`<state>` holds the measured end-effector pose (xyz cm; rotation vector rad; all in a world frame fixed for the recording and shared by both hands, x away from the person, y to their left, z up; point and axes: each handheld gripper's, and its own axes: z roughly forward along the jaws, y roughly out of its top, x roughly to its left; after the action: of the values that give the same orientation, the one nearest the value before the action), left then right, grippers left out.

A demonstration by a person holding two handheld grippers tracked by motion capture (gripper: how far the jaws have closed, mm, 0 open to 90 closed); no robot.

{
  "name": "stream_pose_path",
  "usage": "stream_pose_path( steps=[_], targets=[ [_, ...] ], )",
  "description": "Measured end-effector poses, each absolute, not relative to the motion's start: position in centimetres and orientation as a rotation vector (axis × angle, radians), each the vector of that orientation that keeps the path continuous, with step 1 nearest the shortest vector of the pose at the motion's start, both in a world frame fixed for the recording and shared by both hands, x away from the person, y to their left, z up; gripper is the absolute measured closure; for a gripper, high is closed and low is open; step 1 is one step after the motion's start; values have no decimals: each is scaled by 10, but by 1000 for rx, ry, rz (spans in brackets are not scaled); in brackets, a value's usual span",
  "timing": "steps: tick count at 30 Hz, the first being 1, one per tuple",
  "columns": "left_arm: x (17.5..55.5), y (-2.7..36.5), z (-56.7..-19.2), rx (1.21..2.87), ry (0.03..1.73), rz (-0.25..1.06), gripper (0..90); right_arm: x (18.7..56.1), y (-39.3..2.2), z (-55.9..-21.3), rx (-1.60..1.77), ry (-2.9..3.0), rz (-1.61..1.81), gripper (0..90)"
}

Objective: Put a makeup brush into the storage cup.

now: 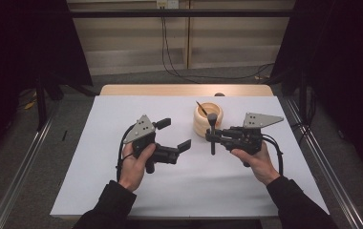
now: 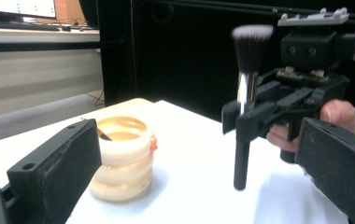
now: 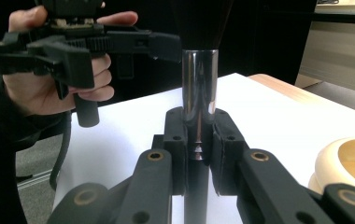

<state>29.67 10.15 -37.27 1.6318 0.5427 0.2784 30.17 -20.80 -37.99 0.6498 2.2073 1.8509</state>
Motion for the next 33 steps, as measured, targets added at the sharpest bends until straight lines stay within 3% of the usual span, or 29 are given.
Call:
stream_pose_path(
  steps=[33],
  targets=[
    [245, 190, -432, 1646, 711, 411, 6, 309, -225, -373, 682, 2119, 1800, 792]
  ],
)
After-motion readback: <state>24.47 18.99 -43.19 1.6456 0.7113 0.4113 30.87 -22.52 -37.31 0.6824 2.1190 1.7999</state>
